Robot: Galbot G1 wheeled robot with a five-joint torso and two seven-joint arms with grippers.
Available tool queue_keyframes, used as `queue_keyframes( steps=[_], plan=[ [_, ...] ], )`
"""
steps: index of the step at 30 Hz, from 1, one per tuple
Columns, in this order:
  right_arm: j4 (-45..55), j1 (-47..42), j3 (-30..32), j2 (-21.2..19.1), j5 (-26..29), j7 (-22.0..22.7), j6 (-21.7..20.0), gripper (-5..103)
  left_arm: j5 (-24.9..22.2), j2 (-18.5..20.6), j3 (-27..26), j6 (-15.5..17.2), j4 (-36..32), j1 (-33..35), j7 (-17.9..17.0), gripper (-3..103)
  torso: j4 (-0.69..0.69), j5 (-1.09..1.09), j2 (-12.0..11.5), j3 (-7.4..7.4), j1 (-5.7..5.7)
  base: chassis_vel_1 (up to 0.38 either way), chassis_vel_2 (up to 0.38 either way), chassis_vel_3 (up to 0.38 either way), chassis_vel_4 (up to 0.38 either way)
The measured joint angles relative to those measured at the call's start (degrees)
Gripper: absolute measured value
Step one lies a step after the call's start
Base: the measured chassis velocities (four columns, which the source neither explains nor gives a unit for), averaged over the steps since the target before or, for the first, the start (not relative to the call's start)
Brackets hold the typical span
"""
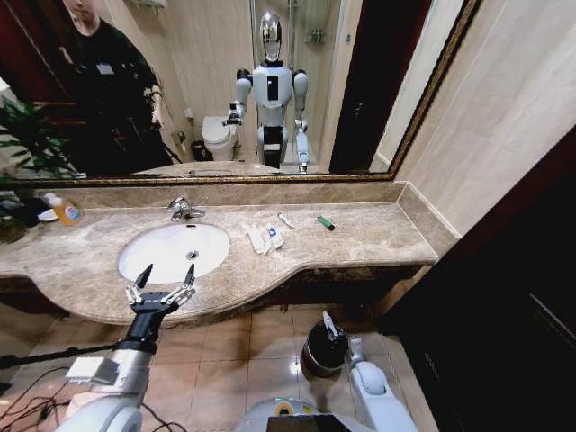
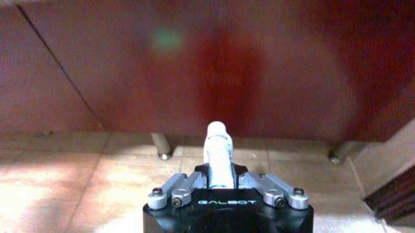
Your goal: Pick up the trash from the sink and place it in the trash bin.
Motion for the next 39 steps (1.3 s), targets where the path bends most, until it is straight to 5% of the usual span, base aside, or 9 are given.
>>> queue_keyframes(
  steps=[11,15,17,18,20,21,23,26,39],
  plan=[
    [-10.46,3.99,1.62,1.11,-4.55,0.42,2.47,23,0.00,0.00,0.00,0.00,0.00,0.00,0.00,100,0.00,0.00,0.00,0.00,0.00,0.000,0.000,0.000,0.000],
    [-10.79,4.09,1.65,1.37,-4.93,0.66,2.57,44,0.00,0.00,0.00,0.00,0.00,0.00,0.00,100,0.00,0.00,0.00,0.00,0.00,0.000,0.000,0.000,0.000],
    [-10.73,4.03,1.65,1.38,-5.20,0.76,2.75,44,0.00,0.00,0.00,0.00,0.00,0.00,0.00,100,0.00,0.00,0.00,0.00,0.00,0.000,0.000,0.000,0.000],
    [-10.61,3.94,1.65,1.38,-5.31,0.82,2.83,56,0.00,0.00,0.00,0.00,0.00,0.00,0.00,100,0.00,0.00,0.00,0.00,0.00,0.000,0.000,0.000,0.000],
    [-10.42,3.83,1.65,1.37,-5.37,0.86,2.87,56,0.00,0.00,0.00,0.00,0.00,0.00,0.00,100,0.00,0.00,0.00,0.00,0.00,0.000,0.000,0.000,0.000],
    [-10.17,3.69,1.65,1.36,-5.42,0.96,2.93,67,0.00,0.00,0.00,0.00,0.00,0.00,0.00,100,0.00,0.00,0.00,0.00,0.00,0.000,0.000,0.000,0.000],
    [-9.97,3.53,1.66,1.36,-5.43,1.10,3.02,67,0.00,0.00,0.00,0.00,0.00,0.00,0.00,100,0.00,0.00,0.00,0.00,0.00,0.000,0.000,0.000,0.000],
    [-9.12,2.87,1.65,1.36,-5.12,1.32,2.96,88,0.00,0.00,0.00,0.00,0.00,0.00,0.00,100,0.00,0.00,0.00,0.00,0.00,0.000,0.000,0.000,0.000],
    [-7.62,1.71,1.67,1.28,-4.80,1.80,2.79,100,0.00,0.00,0.00,0.00,0.00,0.00,0.00,100,0.00,0.00,0.01,0.00,-0.01,0.000,0.000,0.000,0.000]
  ],
)
